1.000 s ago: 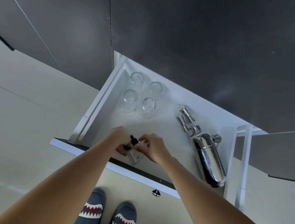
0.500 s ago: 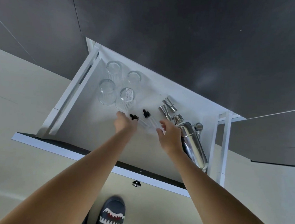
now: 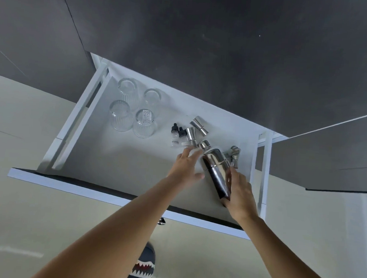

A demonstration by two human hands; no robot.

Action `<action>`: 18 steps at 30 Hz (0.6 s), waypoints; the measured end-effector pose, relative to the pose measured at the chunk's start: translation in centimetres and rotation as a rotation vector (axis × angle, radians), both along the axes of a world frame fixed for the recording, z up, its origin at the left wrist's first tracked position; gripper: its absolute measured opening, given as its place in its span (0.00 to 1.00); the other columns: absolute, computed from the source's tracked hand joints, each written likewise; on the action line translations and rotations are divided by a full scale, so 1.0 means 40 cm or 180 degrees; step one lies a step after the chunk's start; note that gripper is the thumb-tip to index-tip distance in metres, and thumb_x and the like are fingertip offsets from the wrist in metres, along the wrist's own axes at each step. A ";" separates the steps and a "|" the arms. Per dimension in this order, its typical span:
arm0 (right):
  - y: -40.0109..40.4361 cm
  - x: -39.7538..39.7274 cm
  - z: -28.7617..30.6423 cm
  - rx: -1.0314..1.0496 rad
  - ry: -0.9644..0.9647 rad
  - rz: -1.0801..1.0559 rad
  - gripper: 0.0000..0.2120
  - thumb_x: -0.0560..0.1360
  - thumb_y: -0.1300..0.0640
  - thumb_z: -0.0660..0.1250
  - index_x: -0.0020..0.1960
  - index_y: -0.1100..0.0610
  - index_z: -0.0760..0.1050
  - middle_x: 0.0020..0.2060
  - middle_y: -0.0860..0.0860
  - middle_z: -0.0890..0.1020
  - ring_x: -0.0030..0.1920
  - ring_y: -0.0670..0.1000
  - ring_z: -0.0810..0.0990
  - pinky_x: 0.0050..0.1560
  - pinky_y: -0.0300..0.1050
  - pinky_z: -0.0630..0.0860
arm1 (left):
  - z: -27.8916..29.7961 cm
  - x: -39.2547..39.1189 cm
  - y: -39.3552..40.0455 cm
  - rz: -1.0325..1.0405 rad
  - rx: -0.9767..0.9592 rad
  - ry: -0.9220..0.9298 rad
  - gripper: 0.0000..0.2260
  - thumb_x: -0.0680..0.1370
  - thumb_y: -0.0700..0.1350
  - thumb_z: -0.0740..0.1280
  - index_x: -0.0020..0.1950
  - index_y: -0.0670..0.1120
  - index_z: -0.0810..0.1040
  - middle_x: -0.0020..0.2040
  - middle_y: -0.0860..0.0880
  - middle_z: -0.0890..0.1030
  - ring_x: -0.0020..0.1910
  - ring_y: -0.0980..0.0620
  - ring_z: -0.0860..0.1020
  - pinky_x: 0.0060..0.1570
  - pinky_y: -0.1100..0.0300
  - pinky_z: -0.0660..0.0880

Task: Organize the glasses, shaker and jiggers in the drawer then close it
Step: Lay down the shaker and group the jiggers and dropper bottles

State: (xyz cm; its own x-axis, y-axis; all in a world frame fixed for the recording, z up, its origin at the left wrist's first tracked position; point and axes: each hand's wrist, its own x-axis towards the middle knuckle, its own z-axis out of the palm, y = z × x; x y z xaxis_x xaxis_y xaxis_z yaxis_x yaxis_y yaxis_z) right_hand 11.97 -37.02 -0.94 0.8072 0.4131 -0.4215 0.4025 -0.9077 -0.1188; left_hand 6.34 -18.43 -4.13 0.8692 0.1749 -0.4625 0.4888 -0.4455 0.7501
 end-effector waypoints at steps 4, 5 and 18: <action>-0.016 -0.018 0.005 -0.0025 0.0220 0.0261 0.47 0.62 0.64 0.78 0.72 0.51 0.54 0.67 0.53 0.68 0.60 0.61 0.73 0.55 0.56 0.76 | -0.009 -0.008 -0.007 -0.0517 0.0230 -0.0091 0.39 0.74 0.46 0.72 0.78 0.55 0.53 0.80 0.49 0.47 0.78 0.43 0.49 0.73 0.43 0.59; -0.016 -0.015 0.009 -0.0036 0.0361 0.0211 0.48 0.61 0.63 0.79 0.72 0.50 0.54 0.68 0.53 0.67 0.60 0.61 0.73 0.56 0.56 0.76 | -0.008 -0.008 -0.008 -0.0596 0.0324 -0.0107 0.39 0.74 0.46 0.72 0.78 0.56 0.52 0.80 0.50 0.48 0.78 0.43 0.49 0.73 0.43 0.59; 0.088 -0.002 0.020 0.0196 0.1363 0.0255 0.42 0.66 0.65 0.76 0.71 0.41 0.63 0.57 0.51 0.74 0.58 0.54 0.74 0.59 0.45 0.72 | 0.008 -0.104 0.112 -0.1017 0.0964 -0.0097 0.28 0.72 0.38 0.71 0.70 0.53 0.68 0.69 0.47 0.69 0.65 0.44 0.71 0.59 0.48 0.75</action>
State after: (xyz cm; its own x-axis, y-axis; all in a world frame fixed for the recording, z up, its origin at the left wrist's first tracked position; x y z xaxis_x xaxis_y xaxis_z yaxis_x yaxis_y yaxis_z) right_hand 11.88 -33.50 -0.14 0.5296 0.5021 -0.6837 0.3739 -0.8617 -0.3432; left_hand 2.18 -13.93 -3.81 0.9141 0.0188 -0.4051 0.2704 -0.7726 0.5743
